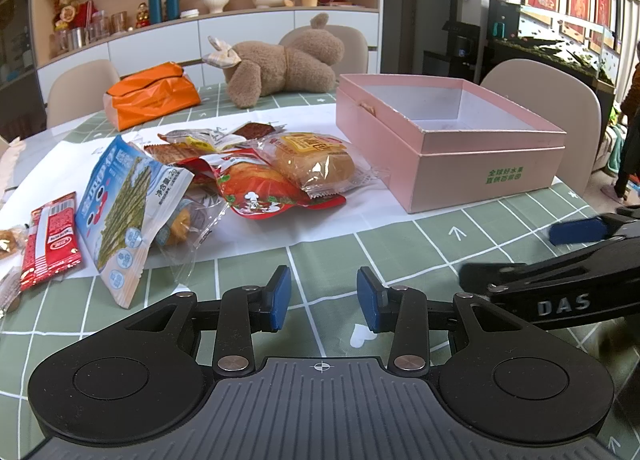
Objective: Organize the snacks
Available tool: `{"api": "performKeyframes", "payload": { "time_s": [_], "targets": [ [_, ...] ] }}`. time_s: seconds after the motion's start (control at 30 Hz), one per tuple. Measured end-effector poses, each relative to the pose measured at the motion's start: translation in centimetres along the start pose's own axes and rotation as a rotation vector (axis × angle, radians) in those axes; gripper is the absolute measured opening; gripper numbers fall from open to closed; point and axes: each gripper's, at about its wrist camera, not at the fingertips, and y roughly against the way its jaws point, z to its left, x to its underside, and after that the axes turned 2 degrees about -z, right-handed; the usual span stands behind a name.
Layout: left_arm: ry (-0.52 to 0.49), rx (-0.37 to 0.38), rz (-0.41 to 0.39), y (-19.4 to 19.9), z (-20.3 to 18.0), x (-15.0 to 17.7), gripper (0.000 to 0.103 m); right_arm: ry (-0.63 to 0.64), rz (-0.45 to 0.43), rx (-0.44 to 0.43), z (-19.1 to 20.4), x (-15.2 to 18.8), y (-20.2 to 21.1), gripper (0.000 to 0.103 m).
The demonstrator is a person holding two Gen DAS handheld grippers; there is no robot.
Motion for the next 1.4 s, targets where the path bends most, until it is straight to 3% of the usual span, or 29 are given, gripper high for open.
{"api": "performKeyframes", "payload": {
  "time_s": [0.1,0.27,0.37,0.4,0.43,0.53,0.67,0.77,0.83,0.93,1.0,1.1,1.17,1.3,1.33,1.4],
  "targets": [
    [-0.004,-0.002,0.000,0.0,0.0,0.0,0.042,-0.027,0.074,0.032,0.2,-0.4,0.4,0.103],
    [0.015,0.012,-0.001,-0.1,0.2,0.0,0.041,-0.021,0.108,0.036,0.3,-0.5,0.3,0.103],
    [0.002,0.029,0.007,0.1,0.5,0.0,0.040,0.042,0.200,-0.037,0.7,-2.0,-0.2,0.102],
    [-0.006,0.033,0.016,0.3,0.6,-0.1,0.041,0.054,0.214,-0.068,0.8,-2.7,-0.1,0.093],
    [-0.007,0.035,0.027,0.4,0.7,-0.2,0.041,0.052,0.201,-0.085,0.8,-3.3,0.3,0.087],
    [0.001,0.056,0.075,0.4,1.2,-0.7,0.040,0.040,0.111,-0.103,1.0,-5.1,2.0,0.087],
    [0.111,0.121,0.128,1.8,4.3,-1.8,0.042,0.087,0.060,-0.105,1.9,-6.6,2.8,0.087],
    [0.147,0.020,0.054,4.6,8.6,-3.4,0.042,0.134,0.053,-0.089,2.5,-6.9,3.1,0.087],
    [0.184,-0.103,0.025,6.1,12.4,-3.9,0.041,0.129,0.057,-0.107,2.3,-7.0,3.1,0.087],
    [0.298,-0.221,0.097,6.0,18.2,-3.6,0.039,0.090,0.061,-0.148,2.1,-6.8,3.1,0.087],
    [0.367,-0.227,0.165,5.2,20.9,-2.7,0.039,0.083,0.075,-0.162,2.3,-6.6,2.8,0.087],
    [0.353,-0.243,0.236,3.9,21.6,-1.8,0.039,0.109,0.081,-0.171,3.1,-6.3,2.7,0.087],
    [0.337,-0.207,0.260,3.4,20.7,-1.6,0.040,0.144,0.068,-0.174,3.8,-6.0,2.9,0.087],
    [0.310,0.027,0.270,2.9,18.4,-2.5,0.041,0.218,0.035,-0.177,4.8,-5.6,3.6,0.087],
    [0.303,0.057,0.256,2.9,18.0,-3.0,0.042,0.230,0.031,-0.184,5.0,-5.6,3.8,0.087],
    [0.273,0.048,0.228,3.3,17.6,-3.9,0.042,0.251,0.028,-0.202,5.2,-5.7,4.1,0.087]
  ]
}}
